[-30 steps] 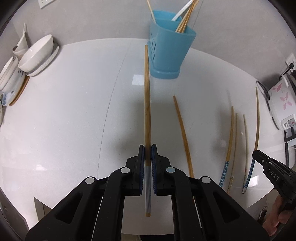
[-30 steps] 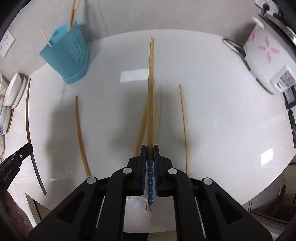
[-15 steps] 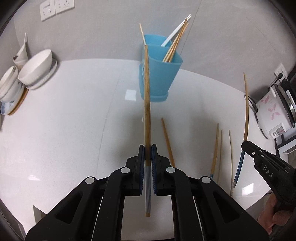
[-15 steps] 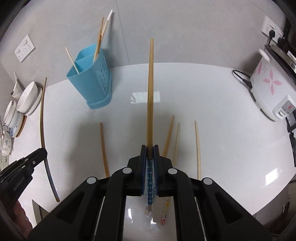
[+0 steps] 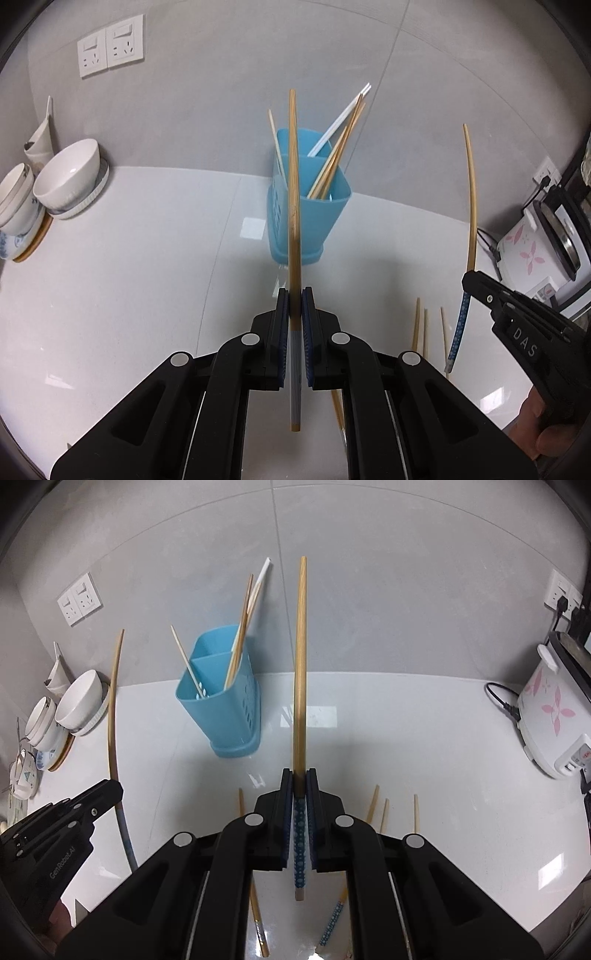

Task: Organize utensils
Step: 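Lift both held chopsticks and carry them over the blue holder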

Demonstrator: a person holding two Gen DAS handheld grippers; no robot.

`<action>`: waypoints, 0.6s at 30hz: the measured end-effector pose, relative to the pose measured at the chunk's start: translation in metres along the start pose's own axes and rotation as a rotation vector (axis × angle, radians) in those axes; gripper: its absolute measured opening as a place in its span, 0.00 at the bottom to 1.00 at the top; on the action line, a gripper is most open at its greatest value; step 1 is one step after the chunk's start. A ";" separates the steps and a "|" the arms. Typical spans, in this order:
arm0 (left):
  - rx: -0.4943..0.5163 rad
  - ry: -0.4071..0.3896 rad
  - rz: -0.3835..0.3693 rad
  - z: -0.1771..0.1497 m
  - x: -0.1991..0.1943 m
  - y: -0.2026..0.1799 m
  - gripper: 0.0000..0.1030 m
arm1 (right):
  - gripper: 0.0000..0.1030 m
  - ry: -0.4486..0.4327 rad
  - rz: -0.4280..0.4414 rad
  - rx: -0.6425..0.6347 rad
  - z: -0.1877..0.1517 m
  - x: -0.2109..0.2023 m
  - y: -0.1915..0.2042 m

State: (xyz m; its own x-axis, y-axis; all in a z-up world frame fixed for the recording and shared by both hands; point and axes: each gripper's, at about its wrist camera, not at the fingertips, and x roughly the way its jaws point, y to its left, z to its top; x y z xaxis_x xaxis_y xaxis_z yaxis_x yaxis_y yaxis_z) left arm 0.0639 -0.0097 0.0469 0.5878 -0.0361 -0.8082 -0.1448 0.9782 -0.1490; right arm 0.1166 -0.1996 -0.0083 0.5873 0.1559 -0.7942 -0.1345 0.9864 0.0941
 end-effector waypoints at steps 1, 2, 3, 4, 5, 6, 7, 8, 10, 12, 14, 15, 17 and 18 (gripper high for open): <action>0.004 -0.018 0.002 0.004 0.000 -0.001 0.06 | 0.06 -0.009 0.004 -0.007 0.003 0.000 0.002; 0.008 -0.034 0.004 0.008 0.000 -0.001 0.06 | 0.06 -0.014 0.001 -0.011 0.005 -0.001 0.003; 0.008 -0.047 -0.001 0.013 0.000 -0.001 0.06 | 0.06 -0.022 0.006 -0.010 0.007 -0.001 0.004; 0.008 -0.059 -0.009 0.015 0.001 -0.001 0.06 | 0.06 -0.026 0.012 -0.009 0.009 -0.001 0.004; 0.007 -0.072 -0.019 0.018 0.001 -0.001 0.06 | 0.06 -0.038 0.014 -0.010 0.012 -0.001 0.005; 0.005 -0.093 -0.032 0.023 0.001 -0.001 0.06 | 0.06 -0.045 0.017 -0.010 0.015 -0.001 0.005; 0.001 -0.105 -0.043 0.026 0.001 0.000 0.06 | 0.06 -0.049 0.022 -0.008 0.017 -0.001 0.005; -0.003 -0.118 -0.055 0.030 0.001 0.001 0.06 | 0.06 -0.055 0.027 -0.005 0.020 -0.001 0.005; -0.015 -0.152 -0.095 0.038 0.001 0.003 0.06 | 0.06 -0.065 0.031 -0.001 0.026 -0.001 0.005; -0.013 -0.176 -0.112 0.045 0.003 0.003 0.06 | 0.06 -0.076 0.039 -0.001 0.033 0.000 0.005; -0.006 -0.189 -0.119 0.051 0.005 0.001 0.06 | 0.06 -0.091 0.047 0.001 0.039 0.001 0.005; -0.001 -0.194 -0.114 0.054 0.007 0.000 0.06 | 0.06 -0.098 0.051 0.002 0.042 0.001 0.005; 0.000 -0.203 -0.122 0.061 0.009 0.000 0.06 | 0.06 -0.114 0.060 0.001 0.049 0.002 0.006; 0.000 -0.209 -0.125 0.064 0.010 -0.001 0.06 | 0.06 -0.120 0.060 0.000 0.052 0.004 0.006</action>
State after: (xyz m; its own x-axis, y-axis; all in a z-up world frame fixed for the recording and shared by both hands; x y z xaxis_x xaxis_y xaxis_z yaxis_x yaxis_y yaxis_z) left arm 0.1213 0.0024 0.0750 0.7529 -0.1135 -0.6482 -0.0605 0.9689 -0.2399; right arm 0.1592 -0.1901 0.0207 0.6696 0.2198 -0.7095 -0.1727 0.9751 0.1391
